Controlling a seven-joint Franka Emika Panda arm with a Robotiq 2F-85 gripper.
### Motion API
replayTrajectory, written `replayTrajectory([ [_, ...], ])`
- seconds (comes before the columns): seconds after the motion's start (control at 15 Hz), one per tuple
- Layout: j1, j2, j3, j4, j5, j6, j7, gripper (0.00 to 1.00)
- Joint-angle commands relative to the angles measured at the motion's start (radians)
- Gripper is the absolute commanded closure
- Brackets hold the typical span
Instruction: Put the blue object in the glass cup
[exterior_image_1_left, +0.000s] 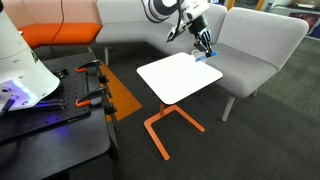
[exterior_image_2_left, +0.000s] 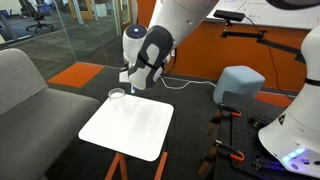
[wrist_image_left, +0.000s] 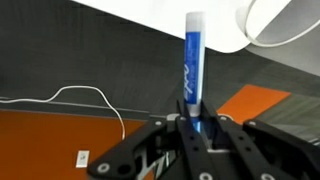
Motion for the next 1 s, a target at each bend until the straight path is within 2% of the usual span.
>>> replayTrajectory([
  [0.0, 0.226, 0.119, -0.211, -0.053, 0.019, 0.007, 0.075, 0.95],
  [0.13, 0.325, 0.196, -0.303, -0.06, 0.048, -0.091, 0.125, 0.95],
  [0.33, 0.394, 0.28, -0.371, -0.045, 0.021, -0.278, 0.226, 0.95],
  [0.6, 0.38, 0.348, -0.391, 0.04, -0.076, -0.554, 0.341, 0.95],
  [0.73, 0.351, 0.364, -0.39, 0.092, -0.136, -0.675, 0.392, 0.95],
  [0.93, 0.297, 0.35, -0.374, 0.15, -0.201, -0.725, 0.443, 0.95],
])
